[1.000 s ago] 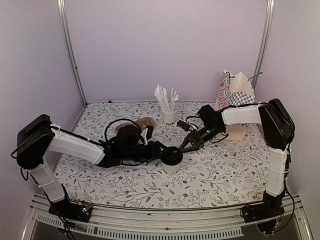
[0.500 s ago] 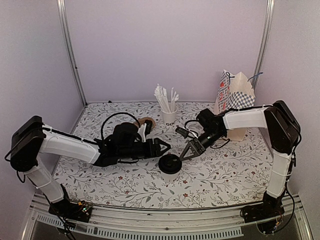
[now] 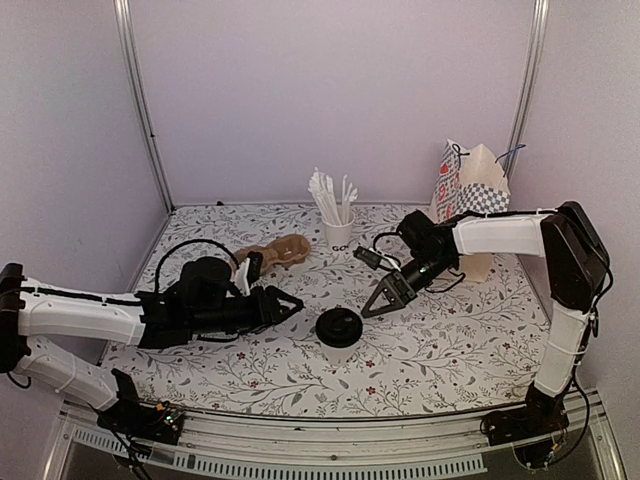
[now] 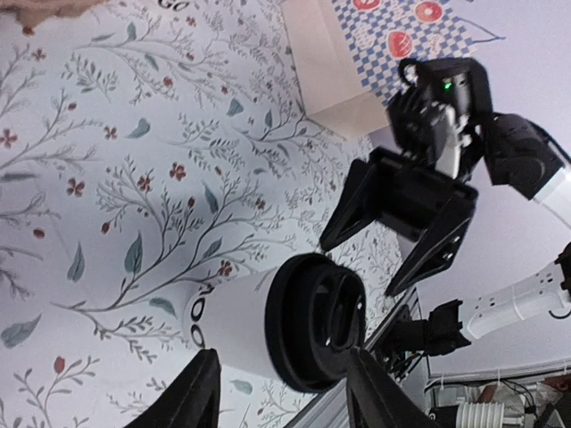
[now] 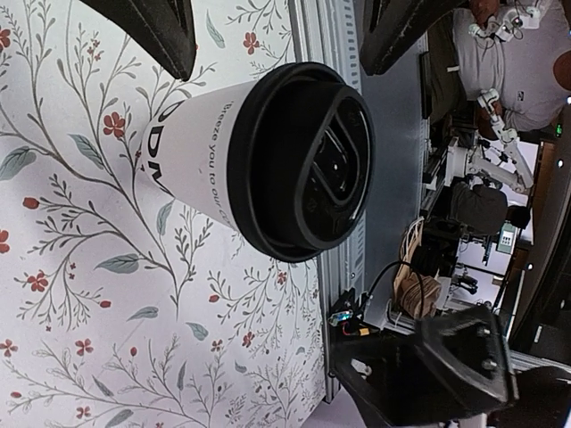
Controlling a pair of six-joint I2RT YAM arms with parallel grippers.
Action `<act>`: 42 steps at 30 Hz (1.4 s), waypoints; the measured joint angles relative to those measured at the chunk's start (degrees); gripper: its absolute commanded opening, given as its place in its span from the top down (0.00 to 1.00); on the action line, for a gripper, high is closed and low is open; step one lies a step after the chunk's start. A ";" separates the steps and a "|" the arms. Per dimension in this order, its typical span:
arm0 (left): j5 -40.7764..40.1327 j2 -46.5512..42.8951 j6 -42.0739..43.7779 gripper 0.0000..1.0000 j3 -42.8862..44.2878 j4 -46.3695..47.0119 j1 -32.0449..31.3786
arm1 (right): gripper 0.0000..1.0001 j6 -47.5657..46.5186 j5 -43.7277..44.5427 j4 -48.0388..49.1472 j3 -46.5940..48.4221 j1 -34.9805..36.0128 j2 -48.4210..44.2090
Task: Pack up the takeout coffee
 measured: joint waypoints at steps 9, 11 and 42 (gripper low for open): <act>2.21 0.48 -8.50 0.56 -5.86 1.16 -2.43 | 0.23 -3.89 4.48 -1.90 3.02 0.00 -1.31; 2.78 1.84 -9.05 0.56 -5.86 2.58 -2.43 | 0.18 -5.55 7.72 -1.66 3.23 0.11 -2.69; 7.85 11.21 -9.86 0.56 -2.60 8.90 -2.60 | 0.07 -24.15 40.81 7.15 2.03 20.79 -9.11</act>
